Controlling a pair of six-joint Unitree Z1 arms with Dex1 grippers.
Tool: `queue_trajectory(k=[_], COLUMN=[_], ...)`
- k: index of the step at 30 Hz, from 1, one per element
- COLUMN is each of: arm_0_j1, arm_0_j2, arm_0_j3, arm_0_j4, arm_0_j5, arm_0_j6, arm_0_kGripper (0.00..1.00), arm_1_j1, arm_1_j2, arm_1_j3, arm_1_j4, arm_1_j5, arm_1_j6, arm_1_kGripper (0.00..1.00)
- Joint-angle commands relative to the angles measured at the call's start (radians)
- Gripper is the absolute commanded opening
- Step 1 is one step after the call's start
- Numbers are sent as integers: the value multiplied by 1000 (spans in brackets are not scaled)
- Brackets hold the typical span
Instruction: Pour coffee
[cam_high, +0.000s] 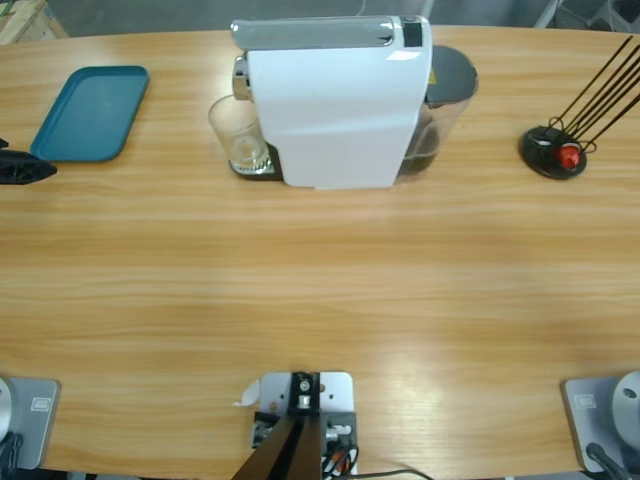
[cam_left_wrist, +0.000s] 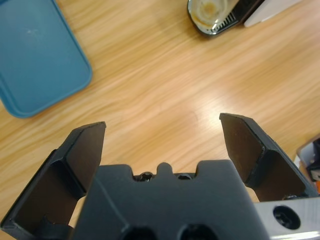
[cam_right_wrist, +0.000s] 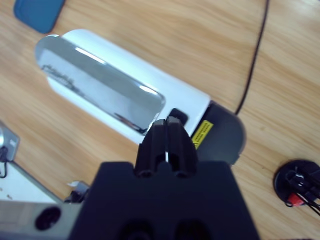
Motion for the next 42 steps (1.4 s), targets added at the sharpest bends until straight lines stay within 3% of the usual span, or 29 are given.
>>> queue_trajectory(k=[1, 15, 29, 42], arm_0_j1=[-9, -9, -9, -9], arm_0_j2=[33, 36, 50, 51], arm_0_j3=[36, 37, 36, 44], arm_0_j4=[-5, -8, -20, -20], arm_0_j5=[12, 12, 10, 10], arm_0_j6=[10, 10, 10, 10], arm_0_kGripper=[1000, 1000, 1000, 1000], arm_1_j1=[18, 6, -4, -12], arm_1_j2=[55, 99, 82, 85], arm_1_j3=[15, -4, -13, -12], arm_1_j4=[25, 23, 29, 29], arm_1_j5=[26, 17, -51, -43], arm_1_j6=[-7, -10, -18, -18], arm_1_kGripper=[0, 0, 0, 0])
